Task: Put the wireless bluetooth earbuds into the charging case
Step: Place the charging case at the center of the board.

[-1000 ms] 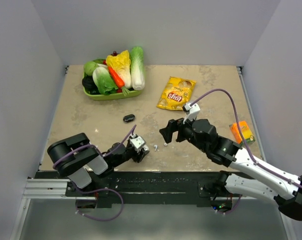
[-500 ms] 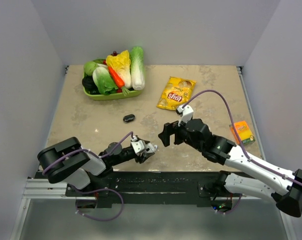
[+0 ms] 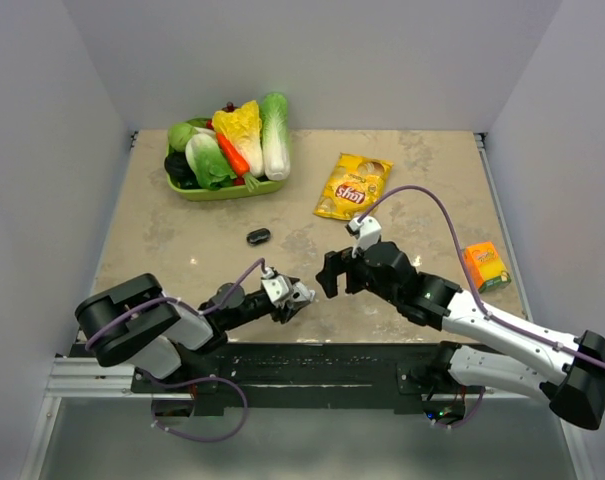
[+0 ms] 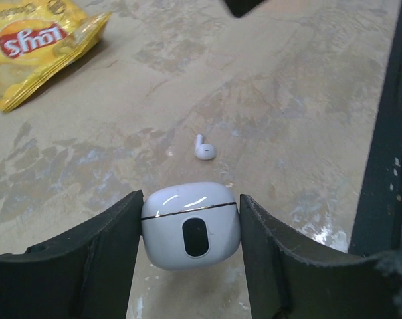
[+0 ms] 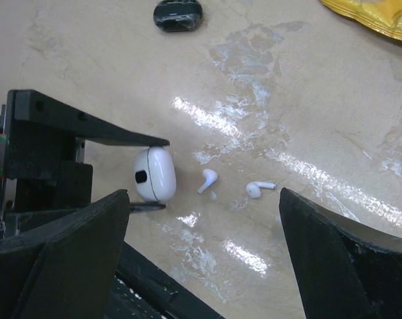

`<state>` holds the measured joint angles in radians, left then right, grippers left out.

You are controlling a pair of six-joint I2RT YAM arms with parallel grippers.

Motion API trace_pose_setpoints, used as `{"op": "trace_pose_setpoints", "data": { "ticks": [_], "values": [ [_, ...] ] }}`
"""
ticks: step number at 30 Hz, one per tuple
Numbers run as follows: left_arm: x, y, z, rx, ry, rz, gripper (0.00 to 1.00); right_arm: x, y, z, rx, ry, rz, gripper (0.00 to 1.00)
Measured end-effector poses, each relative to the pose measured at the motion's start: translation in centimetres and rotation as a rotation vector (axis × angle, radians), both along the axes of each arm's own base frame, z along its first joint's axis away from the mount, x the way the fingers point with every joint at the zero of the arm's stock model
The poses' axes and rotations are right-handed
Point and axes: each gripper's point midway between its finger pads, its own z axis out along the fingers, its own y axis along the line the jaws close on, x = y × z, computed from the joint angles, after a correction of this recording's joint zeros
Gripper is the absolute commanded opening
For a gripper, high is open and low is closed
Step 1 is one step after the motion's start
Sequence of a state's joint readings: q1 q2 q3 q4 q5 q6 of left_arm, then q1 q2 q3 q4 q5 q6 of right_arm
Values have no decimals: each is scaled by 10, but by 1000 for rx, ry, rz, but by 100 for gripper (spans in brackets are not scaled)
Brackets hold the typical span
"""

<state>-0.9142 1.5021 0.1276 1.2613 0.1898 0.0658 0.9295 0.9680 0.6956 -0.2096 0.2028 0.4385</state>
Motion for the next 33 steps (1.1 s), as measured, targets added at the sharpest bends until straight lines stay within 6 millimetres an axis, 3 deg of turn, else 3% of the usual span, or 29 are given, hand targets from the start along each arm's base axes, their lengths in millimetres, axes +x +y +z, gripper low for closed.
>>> {"op": "trace_pose_setpoints", "data": {
  "ticks": [4,7,10,13,18,25,33],
  "values": [
    [34,15,11,-98,112,186,0,5,-7,2,1,-19,-47,98],
    [77,15,52,-225,155,331,0,6,-15,5,6,-39,-82,98],
    [113,2,95,-299,186,399,0,8,-19,6,7,-50,-102,98],
    [132,-7,104,-287,249,431,0,10,-21,5,-1,-51,-115,98],
    [141,-10,54,-100,384,487,0,10,-21,3,0,-49,-119,98],
    [131,3,-21,138,538,545,0,10,-23,2,0,-50,-126,98],
    [127,17,-51,222,598,601,0,10,-23,2,0,-50,-126,98]
  ]
}}
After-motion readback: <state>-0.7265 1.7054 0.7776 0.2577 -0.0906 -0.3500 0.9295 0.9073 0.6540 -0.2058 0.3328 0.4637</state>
